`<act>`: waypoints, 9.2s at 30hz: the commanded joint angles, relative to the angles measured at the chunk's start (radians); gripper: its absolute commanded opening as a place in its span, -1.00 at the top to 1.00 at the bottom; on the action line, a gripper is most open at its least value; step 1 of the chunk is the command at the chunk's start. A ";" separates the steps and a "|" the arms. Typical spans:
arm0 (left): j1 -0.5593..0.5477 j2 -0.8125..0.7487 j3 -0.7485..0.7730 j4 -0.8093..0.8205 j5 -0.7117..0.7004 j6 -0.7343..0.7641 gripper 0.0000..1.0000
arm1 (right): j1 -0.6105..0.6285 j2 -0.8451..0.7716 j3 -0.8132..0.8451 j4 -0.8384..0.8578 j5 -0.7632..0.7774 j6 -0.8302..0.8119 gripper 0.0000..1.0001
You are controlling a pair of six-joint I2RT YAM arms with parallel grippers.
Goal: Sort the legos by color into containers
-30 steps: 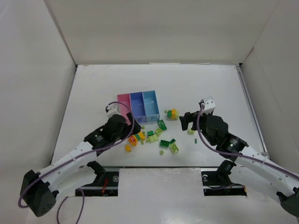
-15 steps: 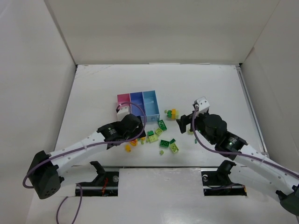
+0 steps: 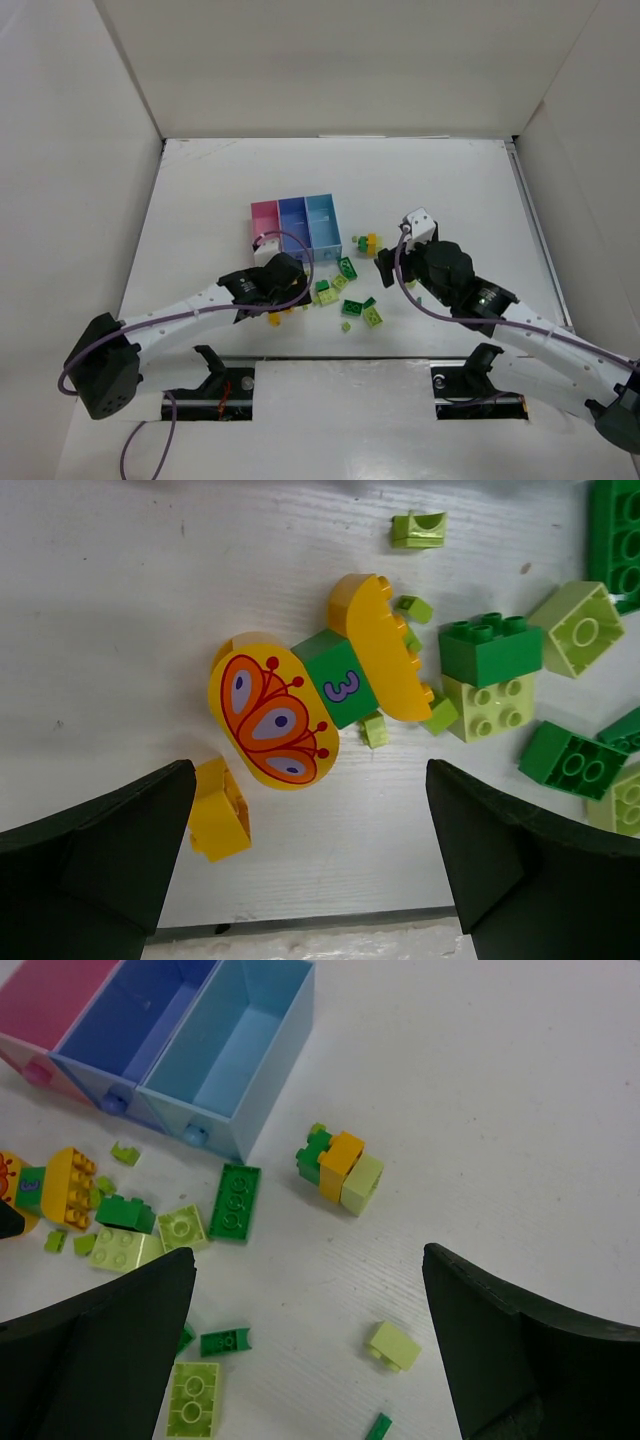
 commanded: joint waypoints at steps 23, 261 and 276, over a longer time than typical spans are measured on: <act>0.006 0.186 0.004 0.040 -0.079 0.030 0.15 | 0.009 0.059 0.065 -0.010 0.057 -0.022 -0.97; 0.317 0.398 0.529 0.411 -0.039 0.344 -0.61 | -0.457 0.355 0.306 -0.107 -0.899 -0.063 1.00; 0.317 -0.056 0.235 0.134 -0.094 0.177 -1.00 | -0.256 0.723 0.623 -0.098 -0.775 -0.117 1.00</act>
